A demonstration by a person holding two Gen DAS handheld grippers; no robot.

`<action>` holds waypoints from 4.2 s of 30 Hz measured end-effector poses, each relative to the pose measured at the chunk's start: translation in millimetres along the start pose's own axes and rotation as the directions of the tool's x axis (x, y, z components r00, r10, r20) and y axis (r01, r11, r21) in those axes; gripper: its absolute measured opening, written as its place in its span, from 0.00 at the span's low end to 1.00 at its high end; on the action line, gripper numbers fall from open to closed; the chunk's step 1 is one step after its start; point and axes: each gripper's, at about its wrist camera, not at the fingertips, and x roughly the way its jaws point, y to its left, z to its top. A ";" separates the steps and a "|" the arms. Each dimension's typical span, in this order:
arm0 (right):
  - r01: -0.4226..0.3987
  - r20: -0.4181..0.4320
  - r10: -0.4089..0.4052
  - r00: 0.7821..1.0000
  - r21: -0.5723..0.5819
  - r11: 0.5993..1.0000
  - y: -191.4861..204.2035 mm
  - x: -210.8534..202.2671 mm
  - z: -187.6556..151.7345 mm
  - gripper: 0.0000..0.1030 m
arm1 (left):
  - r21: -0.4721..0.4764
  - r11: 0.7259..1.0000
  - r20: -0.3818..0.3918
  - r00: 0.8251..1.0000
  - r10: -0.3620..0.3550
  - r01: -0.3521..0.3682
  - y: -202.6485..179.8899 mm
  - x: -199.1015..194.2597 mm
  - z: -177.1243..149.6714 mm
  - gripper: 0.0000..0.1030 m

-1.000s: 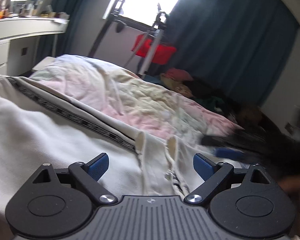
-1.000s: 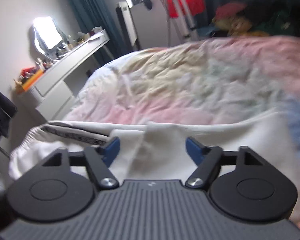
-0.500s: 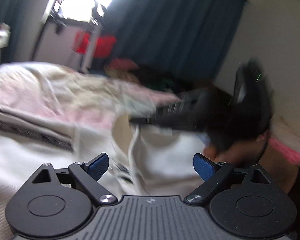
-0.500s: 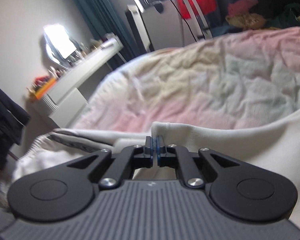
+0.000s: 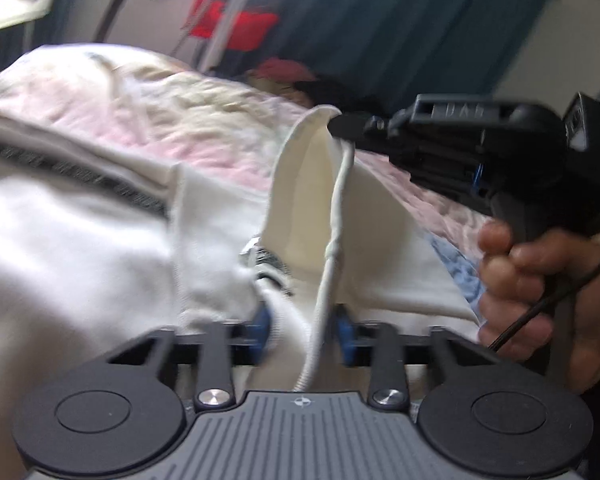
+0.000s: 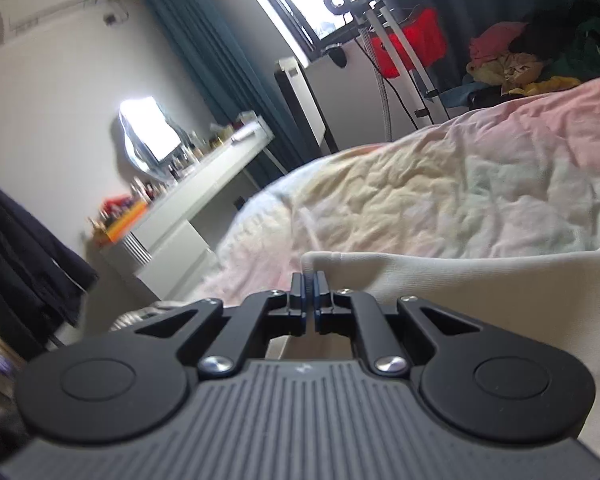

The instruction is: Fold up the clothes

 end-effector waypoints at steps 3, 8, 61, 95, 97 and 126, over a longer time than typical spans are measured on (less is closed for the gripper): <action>0.007 -0.037 -0.008 0.999 -0.037 0.999 11.9 17.8 -9.0 0.07 | -0.090 0.996 0.001 1.000 -0.021 0.021 3.5 -14.5 -4.5 0.10; 0.049 -0.115 -0.065 0.991 -0.139 0.989 30.9 51.6 -29.7 0.07 | -0.120 0.992 0.039 0.999 0.035 -0.030 1.6 -36.9 -9.2 0.09; 0.372 0.192 -0.354 0.915 -0.066 0.926 72.1 -188.4 -98.2 0.84 | -0.744 0.595 0.077 0.846 0.528 -0.304 166.3 -234.1 -10.4 0.98; 0.458 0.273 -0.468 0.840 0.104 0.883 32.7 -198.8 -84.4 0.84 | -0.229 0.890 0.671 0.598 0.438 -0.395 -119.5 -154.0 87.8 0.17; 0.503 0.329 -0.513 0.793 0.121 0.856 25.4 -218.8 -79.0 0.84 | -0.174 0.894 0.703 0.583 0.407 -0.414 -159.7 -122.8 85.6 0.16; 0.084 0.215 -0.200 0.956 0.453 0.888 -86.7 -226.6 -63.0 0.85 | 0.545 0.812 0.152 0.977 0.151 -0.210 -174.2 13.9 -49.2 0.95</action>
